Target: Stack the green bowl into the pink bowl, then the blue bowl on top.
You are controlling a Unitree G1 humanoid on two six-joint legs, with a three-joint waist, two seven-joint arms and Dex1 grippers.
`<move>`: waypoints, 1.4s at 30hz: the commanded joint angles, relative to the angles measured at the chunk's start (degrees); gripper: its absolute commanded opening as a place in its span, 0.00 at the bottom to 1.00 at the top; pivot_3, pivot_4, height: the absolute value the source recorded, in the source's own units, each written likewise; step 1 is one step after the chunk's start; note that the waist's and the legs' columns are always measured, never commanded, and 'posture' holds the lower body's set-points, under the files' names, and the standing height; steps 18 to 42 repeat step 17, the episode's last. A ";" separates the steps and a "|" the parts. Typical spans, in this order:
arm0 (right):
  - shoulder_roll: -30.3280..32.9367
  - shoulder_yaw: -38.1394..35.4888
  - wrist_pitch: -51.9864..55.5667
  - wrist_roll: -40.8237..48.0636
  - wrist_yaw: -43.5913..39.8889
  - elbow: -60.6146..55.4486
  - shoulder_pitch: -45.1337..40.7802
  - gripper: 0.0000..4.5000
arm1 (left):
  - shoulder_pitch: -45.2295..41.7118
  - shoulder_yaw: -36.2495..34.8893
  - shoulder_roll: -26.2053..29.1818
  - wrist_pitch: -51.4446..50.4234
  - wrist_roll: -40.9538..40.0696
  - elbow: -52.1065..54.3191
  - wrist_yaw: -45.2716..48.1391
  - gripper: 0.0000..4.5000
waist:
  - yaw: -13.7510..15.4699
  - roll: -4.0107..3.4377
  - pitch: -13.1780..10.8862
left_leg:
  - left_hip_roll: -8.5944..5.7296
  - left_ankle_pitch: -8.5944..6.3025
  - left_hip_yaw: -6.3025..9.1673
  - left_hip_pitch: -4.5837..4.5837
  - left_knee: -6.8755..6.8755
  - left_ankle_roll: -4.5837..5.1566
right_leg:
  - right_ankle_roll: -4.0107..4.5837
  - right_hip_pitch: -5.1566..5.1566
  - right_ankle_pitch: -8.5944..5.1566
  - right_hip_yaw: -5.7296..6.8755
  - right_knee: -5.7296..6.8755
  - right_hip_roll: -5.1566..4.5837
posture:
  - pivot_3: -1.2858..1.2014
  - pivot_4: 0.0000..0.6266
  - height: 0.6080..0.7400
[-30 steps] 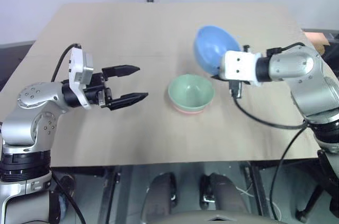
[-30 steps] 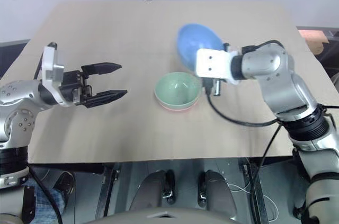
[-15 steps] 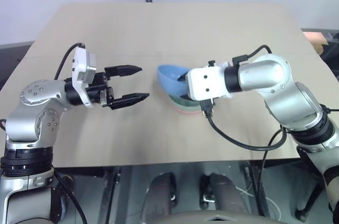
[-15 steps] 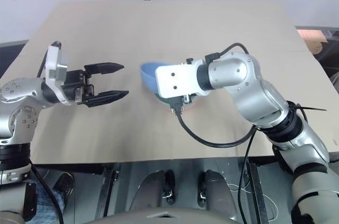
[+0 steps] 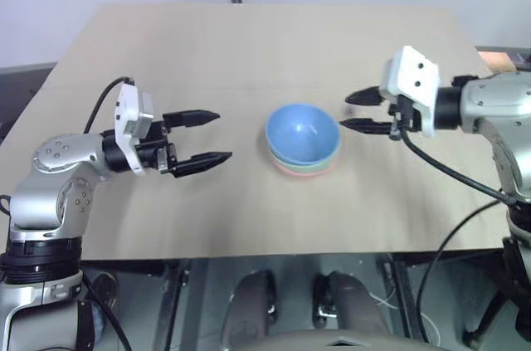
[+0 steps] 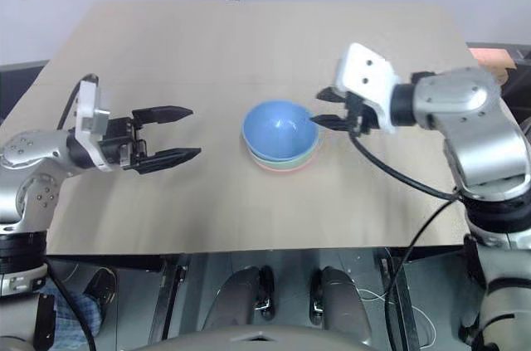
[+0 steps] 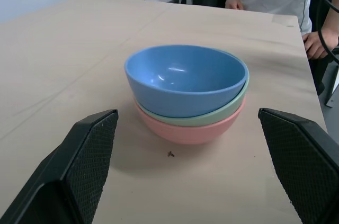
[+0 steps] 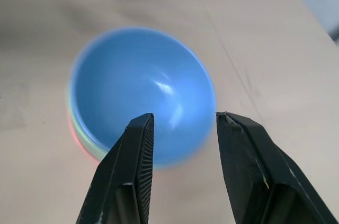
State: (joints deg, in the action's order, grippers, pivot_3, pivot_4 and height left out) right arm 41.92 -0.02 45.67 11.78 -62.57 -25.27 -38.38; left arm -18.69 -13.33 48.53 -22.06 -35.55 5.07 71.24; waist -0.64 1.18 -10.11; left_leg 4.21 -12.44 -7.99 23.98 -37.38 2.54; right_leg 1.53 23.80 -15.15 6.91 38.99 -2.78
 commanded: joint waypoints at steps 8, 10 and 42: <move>7.39 -21.95 -1.78 10.88 -4.05 3.69 24.01 0.46 | 4.50 -4.11 2.23 0.50 0.11 2.96 -1.38 1.00 | 0.06 -0.01 0.00 | 0.01 0.00 0.00 -0.02 0.05 0.00 | -0.01 -0.01 0.00 -0.01 -0.04 0.00 | 0.52 0.24 1.00; 8.26 -24.06 -7.04 10.20 -5.56 5.13 28.16 0.46 | 4.99 -4.41 2.26 0.45 0.07 3.24 -1.64 1.00 | 0.11 -0.02 -0.01 | 0.01 -0.02 0.02 -0.04 0.05 0.02 | -0.01 -0.04 -0.01 0.00 -0.05 0.00 | 0.52 0.24 1.00; 10.48 -24.38 -15.62 11.20 -6.80 8.91 31.99 0.46 | 5.65 -4.03 2.51 0.92 0.48 3.55 -1.85 1.00 | -0.04 -0.04 -0.01 | 0.03 -0.13 0.02 -0.16 0.05 0.21 | -0.02 -0.10 -0.01 -0.03 -0.01 0.03 | 0.52 0.24 1.00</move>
